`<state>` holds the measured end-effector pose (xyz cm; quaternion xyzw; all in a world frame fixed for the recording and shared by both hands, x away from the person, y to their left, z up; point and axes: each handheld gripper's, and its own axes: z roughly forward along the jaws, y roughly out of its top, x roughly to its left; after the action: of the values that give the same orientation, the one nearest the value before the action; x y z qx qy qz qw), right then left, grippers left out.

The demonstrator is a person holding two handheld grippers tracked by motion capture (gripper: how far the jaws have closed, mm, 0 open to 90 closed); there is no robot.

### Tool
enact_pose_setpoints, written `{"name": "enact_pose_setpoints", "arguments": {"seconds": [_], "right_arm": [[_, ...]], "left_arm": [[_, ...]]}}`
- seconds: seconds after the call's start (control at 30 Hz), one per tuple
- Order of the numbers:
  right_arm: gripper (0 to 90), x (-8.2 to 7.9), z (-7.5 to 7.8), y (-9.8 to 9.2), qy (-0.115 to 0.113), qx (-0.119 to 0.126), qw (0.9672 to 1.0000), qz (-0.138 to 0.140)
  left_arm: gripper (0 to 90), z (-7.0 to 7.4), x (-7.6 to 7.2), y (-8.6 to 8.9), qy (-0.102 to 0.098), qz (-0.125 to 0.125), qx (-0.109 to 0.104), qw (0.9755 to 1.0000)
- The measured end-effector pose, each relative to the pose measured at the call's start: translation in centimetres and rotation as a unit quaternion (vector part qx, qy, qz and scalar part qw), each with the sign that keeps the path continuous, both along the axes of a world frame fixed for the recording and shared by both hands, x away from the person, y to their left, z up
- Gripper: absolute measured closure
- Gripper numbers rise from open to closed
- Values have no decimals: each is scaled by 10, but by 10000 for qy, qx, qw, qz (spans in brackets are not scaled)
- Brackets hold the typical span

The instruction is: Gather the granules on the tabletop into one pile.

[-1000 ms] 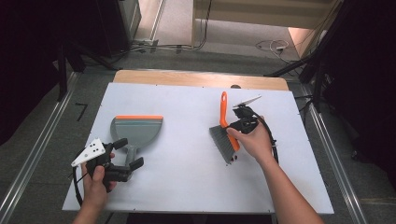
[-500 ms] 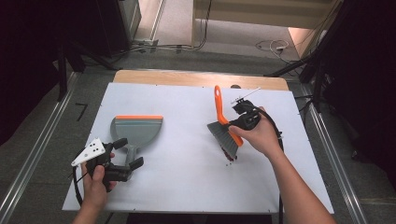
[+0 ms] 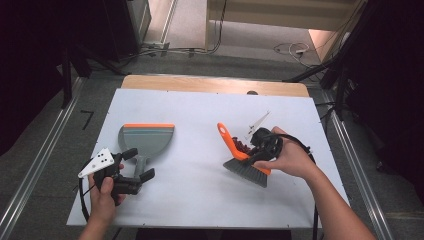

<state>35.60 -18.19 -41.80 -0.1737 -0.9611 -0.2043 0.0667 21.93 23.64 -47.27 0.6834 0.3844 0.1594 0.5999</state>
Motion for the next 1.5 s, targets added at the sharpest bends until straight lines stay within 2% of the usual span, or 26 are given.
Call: {"name": "enact_pose_setpoints", "arguments": {"seconds": [0.07,0.13,0.2,0.27,0.37,0.53,0.6,0.63,0.8,0.87,1.0,1.07,1.1,1.13,1.2,1.27,1.5], "right_arm": [[682,-2,-4,2,93,-47,9999,129],[683,-2,-11,4,81,-126,9991,385],[684,0,-17,5,24,-195,9985,501],[683,7,-19,4,60,-103,9986,518],[678,15,-23,5,-115,-31,9978,652],[673,27,-26,4,-108,-26,9985,537],[671,33,-29,3,-89,40,9981,607],[669,35,-30,3,-92,-4,9987,507],[666,43,-31,5,-213,-1,9977,642],[665,47,-31,5,-256,-12,9981,566],[664,54,-31,4,-289,55,9977,614],[663,58,-31,5,-393,51,9979,512],[663,61,-31,5,-394,70,9974,598],[663,62,-31,5,-342,31,9981,502],[664,66,-30,5,-363,14,9980,517],[664,70,-29,6,-464,-14,9978,473],[664,82,-29,8,-414,-27,9979,497]], "left_arm": [[1,0,0,0,2,-3,0,10000],[2,0,0,0,2,-1,-6,10000],[1,0,-1,0,-6,-1,3,10000],[1,0,-1,0,-6,6,-2,10000],[2,0,0,1,0,-1,2,10000],[1,0,0,1,3,-2,4,10000],[2,0,0,1,-4,-1,-6,10000],[1,0,0,1,-3,0,-9,10000],[1,-1,0,0,3,-4,24,10000],[2,-1,0,0,1,-17,29,10000],[2,-1,0,0,2,-7,36,10000],[1,-1,0,0,6,-2,41,10000],[1,-1,0,0,9,-2,43,10000],[2,-1,0,1,8,-1,45,10000],[1,-1,0,1,8,-4,47,10000],[2,-1,0,1,8,-4,53,10000],[1,-1,0,1,11,-1,52,10000]]}}
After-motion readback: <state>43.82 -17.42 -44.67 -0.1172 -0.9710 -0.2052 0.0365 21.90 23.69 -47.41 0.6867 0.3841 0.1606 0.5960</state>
